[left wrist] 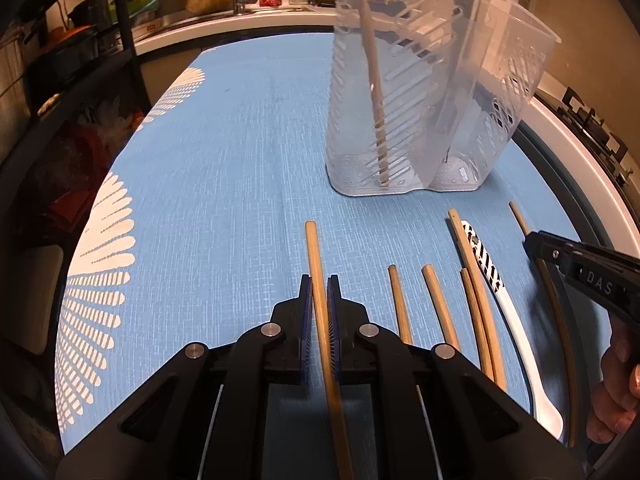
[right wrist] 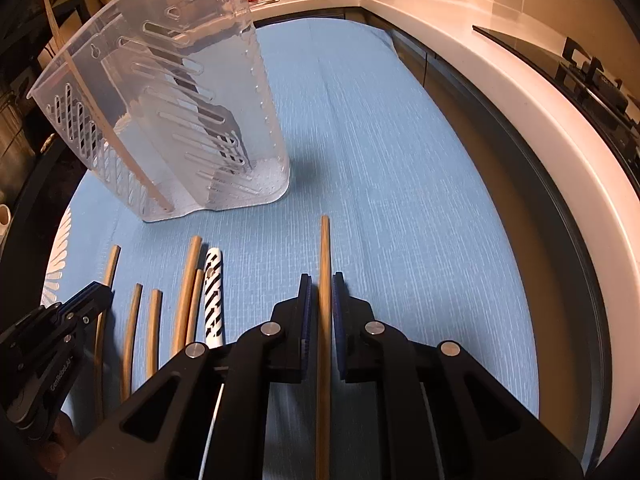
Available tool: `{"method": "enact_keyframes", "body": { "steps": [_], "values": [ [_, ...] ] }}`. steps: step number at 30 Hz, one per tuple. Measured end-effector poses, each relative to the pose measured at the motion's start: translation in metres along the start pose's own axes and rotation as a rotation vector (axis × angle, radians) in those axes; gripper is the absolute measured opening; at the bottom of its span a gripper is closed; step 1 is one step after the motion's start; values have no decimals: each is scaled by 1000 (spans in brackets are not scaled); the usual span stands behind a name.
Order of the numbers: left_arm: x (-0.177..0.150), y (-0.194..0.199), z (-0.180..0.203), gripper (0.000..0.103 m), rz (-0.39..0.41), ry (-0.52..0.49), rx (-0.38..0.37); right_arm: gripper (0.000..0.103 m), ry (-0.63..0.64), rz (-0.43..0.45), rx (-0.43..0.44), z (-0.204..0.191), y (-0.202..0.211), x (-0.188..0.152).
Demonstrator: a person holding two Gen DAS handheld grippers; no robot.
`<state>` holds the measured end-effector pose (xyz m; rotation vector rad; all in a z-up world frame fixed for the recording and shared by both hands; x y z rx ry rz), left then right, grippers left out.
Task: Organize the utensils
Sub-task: 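Lift both held chopsticks upright and carry them above the clear holder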
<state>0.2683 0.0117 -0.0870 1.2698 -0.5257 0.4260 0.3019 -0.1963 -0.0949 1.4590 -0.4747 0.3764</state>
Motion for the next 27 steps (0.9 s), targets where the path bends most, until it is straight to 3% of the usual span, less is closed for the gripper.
{"method": "enact_keyframes", "body": {
  "steps": [11, 14, 27],
  "values": [
    [4, -7, 4, 8, 17, -31, 11, 13, 87, 82, -64, -16, 1, -5],
    [4, -8, 5, 8, 17, -36, 16, 9, 99, 98, -72, -18, 1, -5],
    [1, -7, 10, 8, 13, -57, 42, 8, 114, 107, -84, -19, 1, -4]
  ]
}}
Point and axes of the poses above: each gripper's, at about its wrist camera, not at the fingertips, and y roughly against the way its jaws point, z to its right, x to its top, the point moved 5 cm from there along -y, roughly the way its jaws point, and after that the axes turned 10 degrees about -x, right-handed, at the moved point
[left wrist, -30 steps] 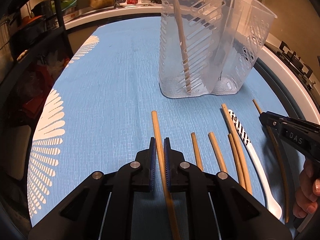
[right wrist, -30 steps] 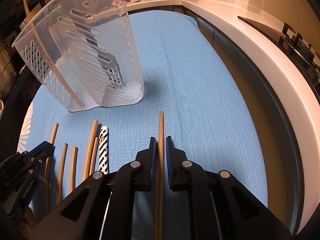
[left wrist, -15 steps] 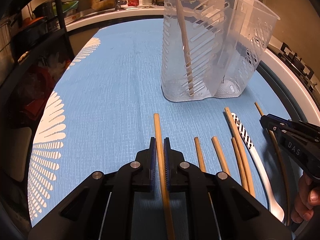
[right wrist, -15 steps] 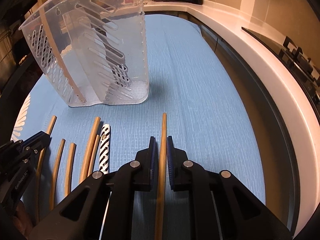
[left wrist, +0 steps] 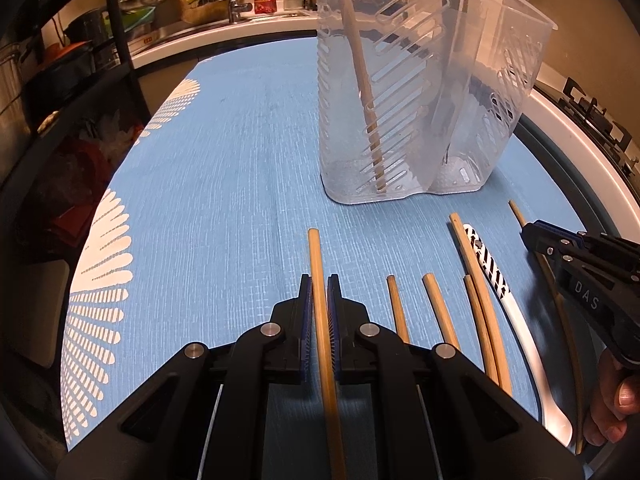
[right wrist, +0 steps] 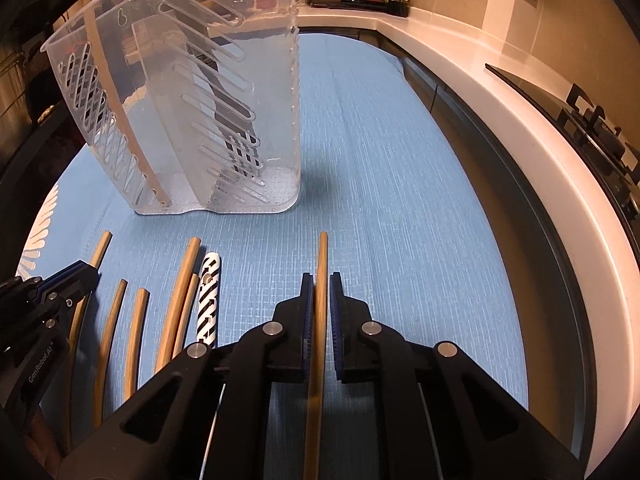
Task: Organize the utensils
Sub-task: 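Lift both held chopsticks upright and carry them above the clear holder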
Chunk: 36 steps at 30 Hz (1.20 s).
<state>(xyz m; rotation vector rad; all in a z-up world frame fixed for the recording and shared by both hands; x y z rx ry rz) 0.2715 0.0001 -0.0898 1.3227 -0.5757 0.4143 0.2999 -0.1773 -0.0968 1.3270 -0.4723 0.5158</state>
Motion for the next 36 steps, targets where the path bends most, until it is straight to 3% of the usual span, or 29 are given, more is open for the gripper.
{"method": "enact_keyframes", "body": {
  "steps": [7, 14, 18, 25, 36],
  "values": [
    [-4, 4, 2, 7, -8, 17, -11, 6, -32, -3, 20, 4, 4, 1],
    [3, 20, -4, 7, -14, 55, -80, 6, -83, 52, 110, 11, 37, 15],
    [13, 38, 0, 7, 16, 57, -123, 6, -89, 103, 145, 14, 61, 24],
    [25, 69, 11, 7, 94, 29, -143, 6, -74, 169, 132, 15, 87, 34],
    [49, 111, 16, 7, 168, 3, -142, 6, -70, 263, 134, 28, 136, 57]
  ]
}}
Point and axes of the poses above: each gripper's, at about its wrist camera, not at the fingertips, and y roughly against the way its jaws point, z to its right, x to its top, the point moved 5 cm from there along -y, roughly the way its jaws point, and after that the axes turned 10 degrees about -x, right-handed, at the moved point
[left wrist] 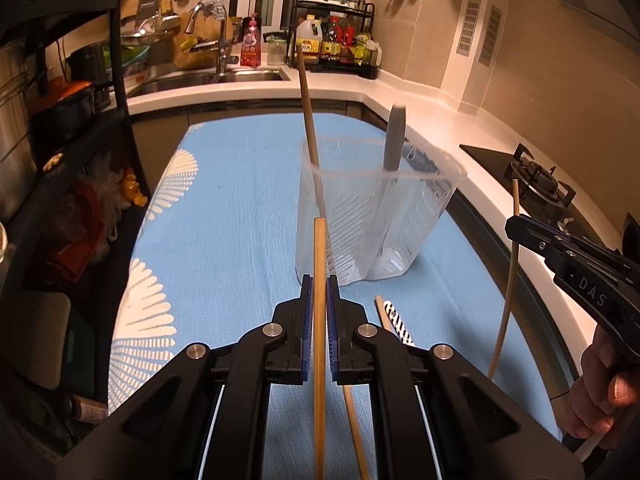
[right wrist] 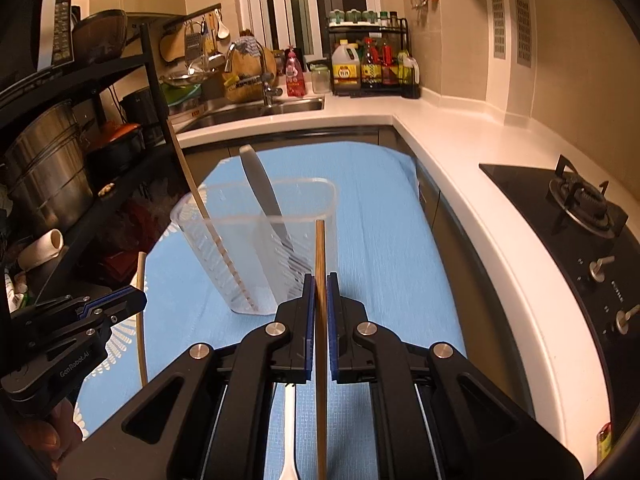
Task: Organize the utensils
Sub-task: 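Lift both held chopsticks upright and carry them above the clear holder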
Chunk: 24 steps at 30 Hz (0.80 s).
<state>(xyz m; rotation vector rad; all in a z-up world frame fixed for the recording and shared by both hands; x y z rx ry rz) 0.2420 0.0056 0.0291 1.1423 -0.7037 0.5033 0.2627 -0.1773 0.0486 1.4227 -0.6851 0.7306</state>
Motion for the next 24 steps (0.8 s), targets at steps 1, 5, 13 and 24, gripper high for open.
{"method": "enact_keyframes", "body": {
  "steps": [1, 5, 13, 24],
  "values": [
    [3, 5, 2, 7, 8, -5, -1, 6, 2, 10, 0, 0, 5, 4],
    [15, 25, 9, 7, 39, -27, -3, 6, 7, 42, 0, 0, 21, 16],
    [35, 57, 22, 7, 81, -73, 26, 6, 6, 92, -5, 2, 47, 37],
    [85, 83, 32, 7, 121, -76, 41, 6, 1, 135, -22, 2, 68, 81]
  ]
}}
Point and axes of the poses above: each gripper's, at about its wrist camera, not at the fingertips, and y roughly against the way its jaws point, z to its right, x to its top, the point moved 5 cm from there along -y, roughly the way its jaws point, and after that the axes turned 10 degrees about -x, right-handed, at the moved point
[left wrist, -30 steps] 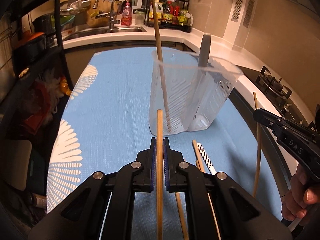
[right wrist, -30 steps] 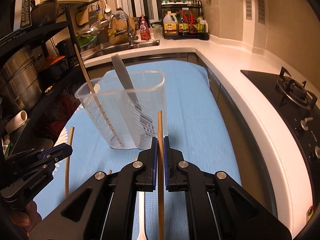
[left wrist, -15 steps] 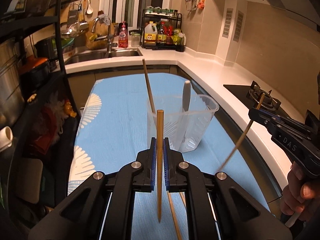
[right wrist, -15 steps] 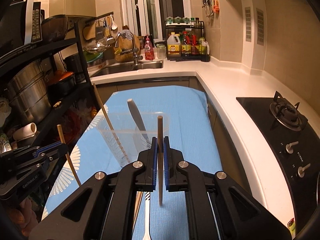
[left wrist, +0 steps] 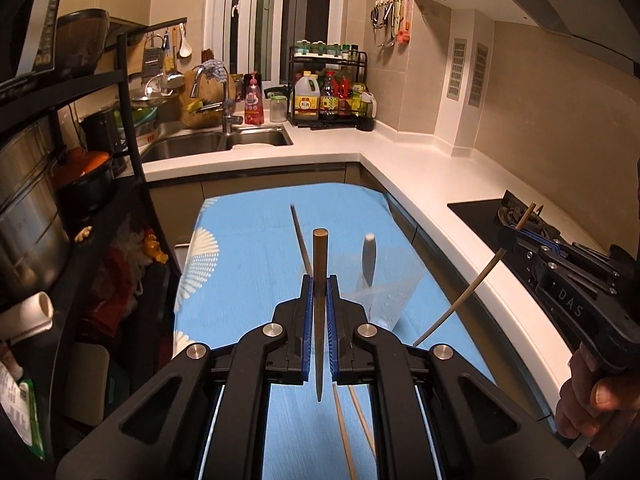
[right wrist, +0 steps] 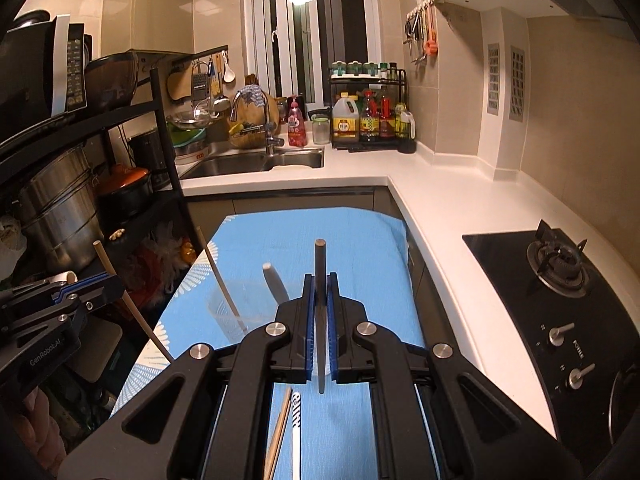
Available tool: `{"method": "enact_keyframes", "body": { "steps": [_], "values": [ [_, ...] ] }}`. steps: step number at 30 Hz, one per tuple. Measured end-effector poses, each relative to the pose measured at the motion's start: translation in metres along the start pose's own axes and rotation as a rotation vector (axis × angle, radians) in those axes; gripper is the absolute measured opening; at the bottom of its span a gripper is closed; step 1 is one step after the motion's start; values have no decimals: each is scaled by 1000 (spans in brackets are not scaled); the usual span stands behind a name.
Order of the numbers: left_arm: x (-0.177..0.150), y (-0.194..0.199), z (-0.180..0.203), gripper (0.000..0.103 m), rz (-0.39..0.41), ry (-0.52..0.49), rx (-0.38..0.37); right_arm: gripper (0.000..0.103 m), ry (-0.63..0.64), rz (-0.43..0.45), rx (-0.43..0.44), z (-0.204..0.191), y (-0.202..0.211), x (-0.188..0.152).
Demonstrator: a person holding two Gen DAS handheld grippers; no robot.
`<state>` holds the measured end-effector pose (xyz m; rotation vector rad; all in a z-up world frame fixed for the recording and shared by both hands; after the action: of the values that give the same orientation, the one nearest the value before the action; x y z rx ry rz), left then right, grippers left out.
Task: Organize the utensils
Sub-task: 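Lift both held chopsticks upright and carry them above the clear holder, then open both tools to drop the chopsticks into the holder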
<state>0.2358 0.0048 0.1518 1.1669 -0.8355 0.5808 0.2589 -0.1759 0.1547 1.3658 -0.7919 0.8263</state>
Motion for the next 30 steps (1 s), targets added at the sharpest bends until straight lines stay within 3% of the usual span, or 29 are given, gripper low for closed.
{"method": "enact_keyframes", "body": {
  "steps": [10, 15, 20, 30],
  "values": [
    [81, 11, 14, 7, 87, -9, -8, 6, -7, 81, 8, -9, 16, 83],
    [109, -1, 16, 7, 111, -9, -11, 6, 3, 98, 14, -20, 8, 106],
    [106, -33, 13, 7, 74, -6, -1, 6, 18, 40, 2, -25, -28, 91],
    [62, -98, 1, 7, -54, -2, 9, 6, 42, -82, -4, -28, -86, 46]
  ]
}}
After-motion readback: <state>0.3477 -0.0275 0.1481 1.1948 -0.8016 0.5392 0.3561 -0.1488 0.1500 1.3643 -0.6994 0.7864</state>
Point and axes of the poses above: each gripper's, at about its wrist camera, not at the fingertips, and y roughly against the way its jaws point, z to its right, x to its top, the point moved 5 cm from there along -y, roughly the way its jaws point, and after that the axes turned 10 degrees about -x, right-handed, at the moved point
